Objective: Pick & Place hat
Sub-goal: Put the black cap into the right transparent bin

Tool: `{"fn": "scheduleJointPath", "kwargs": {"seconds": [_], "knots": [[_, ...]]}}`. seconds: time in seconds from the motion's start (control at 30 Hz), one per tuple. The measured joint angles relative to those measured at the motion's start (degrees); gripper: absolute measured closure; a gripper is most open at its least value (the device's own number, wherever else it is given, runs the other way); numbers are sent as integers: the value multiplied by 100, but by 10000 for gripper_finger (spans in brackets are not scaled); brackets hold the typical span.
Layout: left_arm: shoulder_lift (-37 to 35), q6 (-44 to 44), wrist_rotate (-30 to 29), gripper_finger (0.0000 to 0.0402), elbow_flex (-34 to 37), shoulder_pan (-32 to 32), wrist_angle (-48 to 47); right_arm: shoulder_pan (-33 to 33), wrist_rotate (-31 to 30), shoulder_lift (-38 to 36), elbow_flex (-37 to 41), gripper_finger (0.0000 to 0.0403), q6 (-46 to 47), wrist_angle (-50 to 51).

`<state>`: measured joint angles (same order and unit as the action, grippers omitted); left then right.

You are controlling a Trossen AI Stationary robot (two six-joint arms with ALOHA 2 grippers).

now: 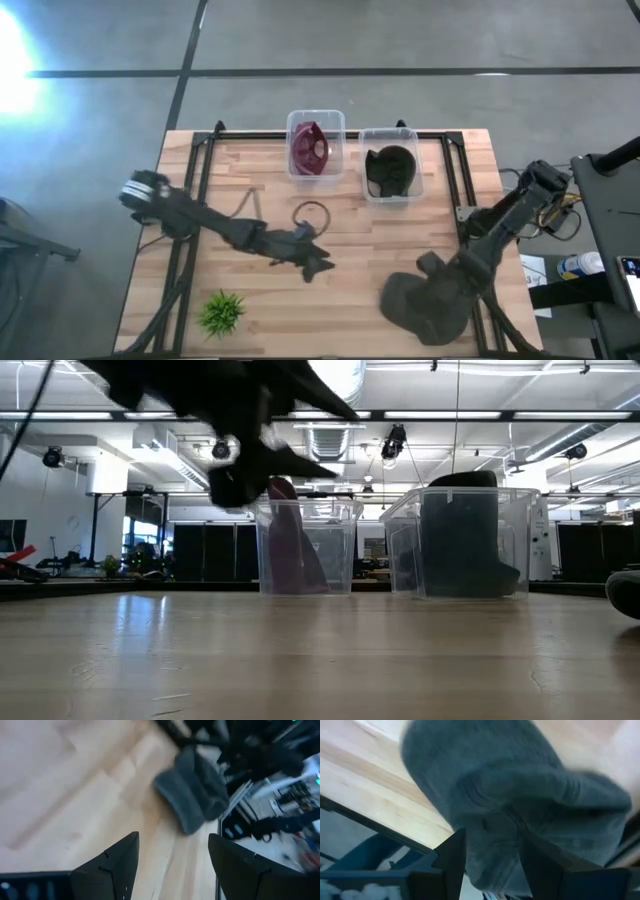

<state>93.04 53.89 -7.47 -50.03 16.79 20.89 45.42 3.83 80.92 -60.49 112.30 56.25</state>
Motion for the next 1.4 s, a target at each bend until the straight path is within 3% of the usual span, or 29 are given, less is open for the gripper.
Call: {"fn": "scheduleJointPath", "kwargs": {"seconds": [0.13, 0.2, 0.43, 0.63, 0.73, 0.83, 0.97, 1.17, 1.4], "knots": [[1090, 298, 1064, 171, -629, -210, 162, 322, 75, 199, 53, 234, 347, -186], [1547, 319, 1305, 171, -1019, -219, 153, 461, 112, 315, 123, 234, 439, -402], [2462, -122, 1341, 171, -2312, -209, -827, 659, 205, 980, 344, 234, 271, -884], [2716, -643, 1082, 171, -3024, -212, -2301, 262, -804, 1551, 361, 234, -216, -1177], [2654, -564, 649, 171, -3038, -251, -2421, -78, -853, 1647, 363, 234, -1139, -2395], [2521, -552, 603, 171, -3029, -336, -2459, -241, -1287, 1607, 344, 239, -1892, -3439], [2301, -560, 616, 171, -2957, -386, -2749, -254, -1929, 1363, 349, 247, -1634, -2759], [1773, -229, 1086, 171, -2544, -406, -3068, -136, -1997, 934, 354, 257, -1543, -2054], [1629, 1102, 1931, 171, -1374, -347, -1601, -433, -2060, 1168, 354, 259, -1850, -2335]]}}
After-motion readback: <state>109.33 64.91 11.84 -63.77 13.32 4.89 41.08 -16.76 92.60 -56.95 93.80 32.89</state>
